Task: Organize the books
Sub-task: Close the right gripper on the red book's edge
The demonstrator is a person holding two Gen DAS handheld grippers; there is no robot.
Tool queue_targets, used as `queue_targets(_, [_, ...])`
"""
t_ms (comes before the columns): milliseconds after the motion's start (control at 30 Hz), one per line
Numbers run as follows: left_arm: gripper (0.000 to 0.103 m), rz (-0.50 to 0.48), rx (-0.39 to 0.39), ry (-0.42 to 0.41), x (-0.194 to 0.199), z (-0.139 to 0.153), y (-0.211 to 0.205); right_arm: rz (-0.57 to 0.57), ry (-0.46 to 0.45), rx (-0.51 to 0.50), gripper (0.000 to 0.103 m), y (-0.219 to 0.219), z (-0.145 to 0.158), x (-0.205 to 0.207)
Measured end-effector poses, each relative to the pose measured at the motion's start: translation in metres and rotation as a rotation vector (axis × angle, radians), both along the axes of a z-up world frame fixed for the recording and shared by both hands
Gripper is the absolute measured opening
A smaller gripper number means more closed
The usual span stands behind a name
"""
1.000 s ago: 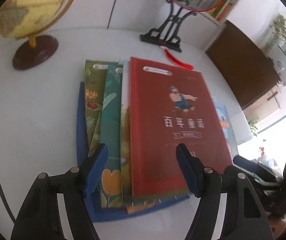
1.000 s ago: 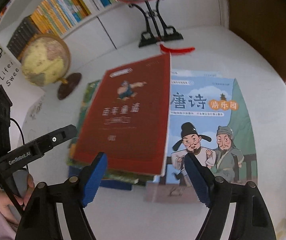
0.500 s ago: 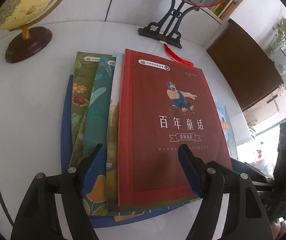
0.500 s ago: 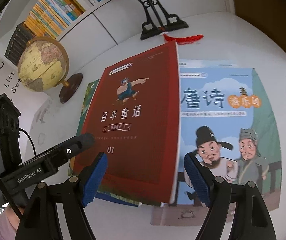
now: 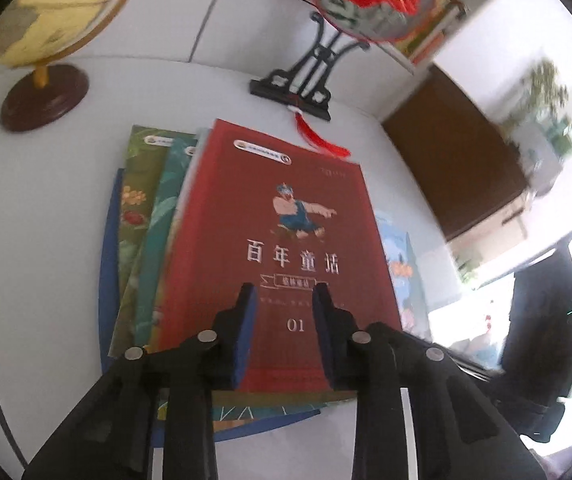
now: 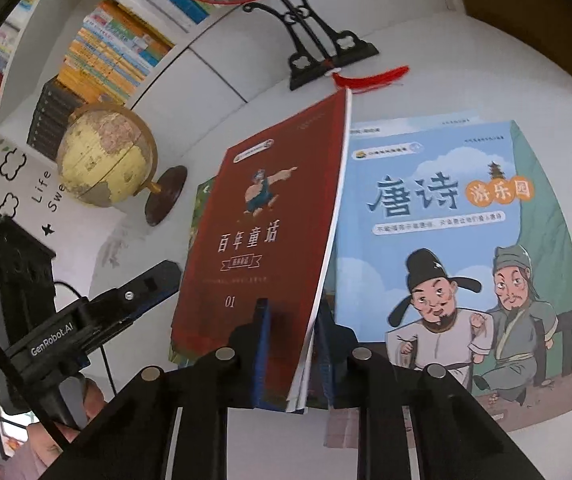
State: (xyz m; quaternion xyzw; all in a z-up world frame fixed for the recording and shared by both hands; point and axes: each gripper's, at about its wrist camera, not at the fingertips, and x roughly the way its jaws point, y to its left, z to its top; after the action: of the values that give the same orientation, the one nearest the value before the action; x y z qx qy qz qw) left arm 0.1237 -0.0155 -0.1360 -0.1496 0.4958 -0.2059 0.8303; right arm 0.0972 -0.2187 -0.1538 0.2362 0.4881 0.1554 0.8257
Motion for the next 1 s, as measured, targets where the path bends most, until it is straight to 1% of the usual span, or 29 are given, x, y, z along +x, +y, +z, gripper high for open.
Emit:
queue_targets(67, [0.025, 0.009, 0.031, -0.005, 0.0, -0.002, -0.001, 0.007, -0.013, -0.018, 0.021, 0.006, 0.004, -0.002])
queue_targets(167, [0.026, 0.069, 0.039, 0.033, 0.009, -0.012, 0.019, 0.008, -0.017, -0.03, 0.021, 0.007, 0.005, -0.002])
queue_targets(233, [0.026, 0.115, 0.006, 0.08, 0.014, -0.019, 0.036, 0.006, -0.02, -0.037, 0.018, 0.004, 0.004, -0.003])
queue_targets(267, [0.027, 0.125, -0.034, 0.103, 0.016, -0.021, 0.044, 0.006, -0.022, -0.04, 0.015, 0.002, 0.005, -0.004])
queue_targets(300, [0.031, 0.127, -0.059, 0.116, 0.015, -0.023, 0.048, 0.006, -0.025, -0.035, 0.013, -0.001, 0.005, -0.006])
queue_targets(367, [0.034, 0.124, -0.085, 0.11, 0.012, -0.021, 0.053, -0.001, -0.024, -0.015, 0.01, -0.007, 0.005, -0.011])
queue_targets(400, [0.036, 0.122, -0.082, 0.102, 0.012, -0.02, 0.052, -0.006, -0.029, 0.001, 0.008, -0.01, 0.005, -0.014])
queue_targets(467, [0.037, 0.102, -0.07, 0.091, 0.012, -0.019, 0.05, -0.015, -0.023, -0.004, 0.005, -0.015, 0.007, -0.018])
queue_targets(533, [0.037, 0.074, -0.063, 0.105, 0.016, -0.022, 0.043, -0.011, -0.021, -0.003, 0.005, -0.017, 0.007, -0.018])
queue_targets(600, [0.037, 0.061, -0.051, 0.093, 0.017, -0.02, 0.039, -0.024, -0.007, 0.008, 0.005, -0.02, 0.005, -0.015])
queue_targets(667, [0.037, 0.059, -0.045, 0.092, 0.02, -0.02, 0.036, -0.037, 0.027, 0.033, 0.005, -0.022, 0.001, -0.01])
queue_targets(733, [0.037, 0.06, -0.041, 0.087, 0.022, -0.02, 0.035, -0.052, 0.052, 0.023, 0.009, -0.022, -0.003, -0.007])
queue_targets(833, [0.038, 0.076, -0.022, 0.078, 0.026, -0.02, 0.036, -0.075, 0.076, 0.044, 0.019, -0.024, -0.007, -0.003])
queue_targets(867, [0.04, 0.092, 0.012, 0.085, 0.028, -0.021, 0.036, -0.091, 0.097, 0.039, 0.029, -0.024, -0.009, -0.001])
queue_targets(900, [0.04, 0.102, 0.038, 0.098, 0.028, -0.023, 0.038, -0.102, 0.114, 0.037, 0.036, -0.024, -0.011, 0.001])
queue_targets(933, [0.04, 0.108, 0.049, 0.105, 0.029, -0.025, 0.039, -0.105, 0.121, 0.041, 0.037, -0.024, -0.012, 0.001])
queue_targets(1000, [0.04, 0.11, 0.029, 0.104, 0.028, -0.027, 0.042, -0.105, 0.114, 0.058, 0.039, -0.023, -0.013, 0.001])
